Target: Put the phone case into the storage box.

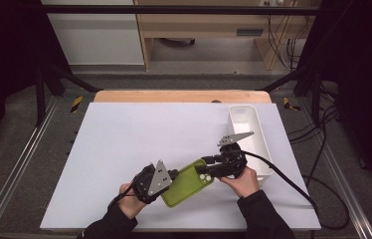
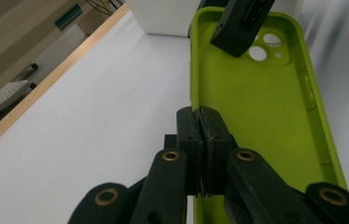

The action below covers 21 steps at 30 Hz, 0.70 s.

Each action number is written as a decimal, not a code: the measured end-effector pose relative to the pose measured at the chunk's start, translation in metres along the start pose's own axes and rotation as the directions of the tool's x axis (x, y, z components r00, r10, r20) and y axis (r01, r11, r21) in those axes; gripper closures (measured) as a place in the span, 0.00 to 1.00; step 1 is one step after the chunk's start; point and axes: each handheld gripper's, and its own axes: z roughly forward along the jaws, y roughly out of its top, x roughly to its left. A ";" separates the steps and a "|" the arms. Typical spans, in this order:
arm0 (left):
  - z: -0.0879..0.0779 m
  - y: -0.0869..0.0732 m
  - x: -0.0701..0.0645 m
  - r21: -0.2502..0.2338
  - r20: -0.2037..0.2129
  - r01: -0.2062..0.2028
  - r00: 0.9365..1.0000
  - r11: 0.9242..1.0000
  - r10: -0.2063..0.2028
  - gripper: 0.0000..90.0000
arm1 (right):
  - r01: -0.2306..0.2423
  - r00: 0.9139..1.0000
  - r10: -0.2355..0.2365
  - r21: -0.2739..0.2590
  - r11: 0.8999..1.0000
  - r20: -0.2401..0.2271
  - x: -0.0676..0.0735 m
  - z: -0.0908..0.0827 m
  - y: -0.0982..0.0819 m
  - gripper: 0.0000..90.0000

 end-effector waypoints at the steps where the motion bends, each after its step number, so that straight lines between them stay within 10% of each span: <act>1: 0.000 0.000 0.000 0.001 0.002 -0.002 1.000 1.000 0.002 0.98 | -0.002 1.000 0.002 0.004 1.000 -0.010 0.000 0.000 0.000 0.60; 21: 0.003 -0.001 0.000 0.019 0.006 -0.019 1.000 1.000 0.019 0.98 | -0.031 0.998 0.034 0.045 0.998 -0.060 -0.003 -0.003 0.002 0.78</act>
